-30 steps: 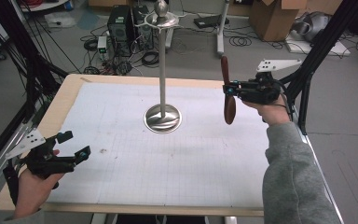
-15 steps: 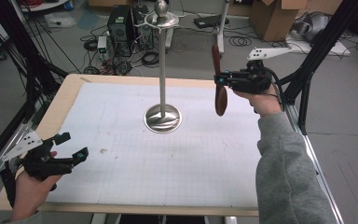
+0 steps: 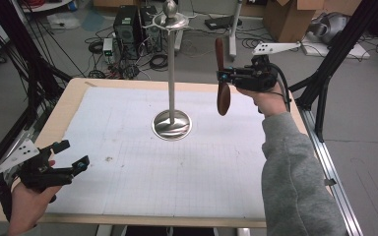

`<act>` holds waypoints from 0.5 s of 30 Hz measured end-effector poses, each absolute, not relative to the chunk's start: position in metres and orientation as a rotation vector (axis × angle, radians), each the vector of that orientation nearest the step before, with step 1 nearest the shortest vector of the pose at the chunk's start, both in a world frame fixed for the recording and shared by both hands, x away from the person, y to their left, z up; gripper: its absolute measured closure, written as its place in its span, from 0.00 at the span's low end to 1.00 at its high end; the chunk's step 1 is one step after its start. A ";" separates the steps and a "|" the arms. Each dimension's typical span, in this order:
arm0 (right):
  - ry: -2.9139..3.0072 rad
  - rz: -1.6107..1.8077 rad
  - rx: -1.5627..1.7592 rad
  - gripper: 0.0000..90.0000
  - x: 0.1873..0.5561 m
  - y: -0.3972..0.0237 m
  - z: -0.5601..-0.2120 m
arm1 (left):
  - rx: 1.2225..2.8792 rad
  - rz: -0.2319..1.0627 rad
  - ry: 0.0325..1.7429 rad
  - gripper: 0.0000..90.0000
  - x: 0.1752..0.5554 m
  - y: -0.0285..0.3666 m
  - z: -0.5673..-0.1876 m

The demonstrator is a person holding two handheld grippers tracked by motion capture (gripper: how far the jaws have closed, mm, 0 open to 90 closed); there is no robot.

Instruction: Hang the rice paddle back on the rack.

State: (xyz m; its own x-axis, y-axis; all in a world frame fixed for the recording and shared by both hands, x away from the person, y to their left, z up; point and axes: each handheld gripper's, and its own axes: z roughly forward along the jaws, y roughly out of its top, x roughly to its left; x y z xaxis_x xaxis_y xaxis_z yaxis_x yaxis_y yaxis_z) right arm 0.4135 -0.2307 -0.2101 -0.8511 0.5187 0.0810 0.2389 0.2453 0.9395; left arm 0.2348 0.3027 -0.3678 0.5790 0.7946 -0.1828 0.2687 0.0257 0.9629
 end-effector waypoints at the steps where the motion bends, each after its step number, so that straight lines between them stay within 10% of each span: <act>1: 2.269 1.649 0.705 0.86 0.414 -0.229 -0.209 | 1.538 0.516 0.934 0.02 0.235 0.303 -0.368; 15: 2.240 1.650 0.672 0.86 0.423 -0.206 -0.200 | 1.542 0.514 0.942 0.02 0.235 0.304 -0.369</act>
State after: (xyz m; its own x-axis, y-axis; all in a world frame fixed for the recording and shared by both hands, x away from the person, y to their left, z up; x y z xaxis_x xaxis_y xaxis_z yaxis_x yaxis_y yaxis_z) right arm 0.4233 -0.2057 -0.1998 -0.8531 0.5194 0.0497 0.2016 0.2402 0.9496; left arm 0.2345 0.3039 -0.3689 0.5745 0.7972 -0.1854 0.2754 0.0250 0.9610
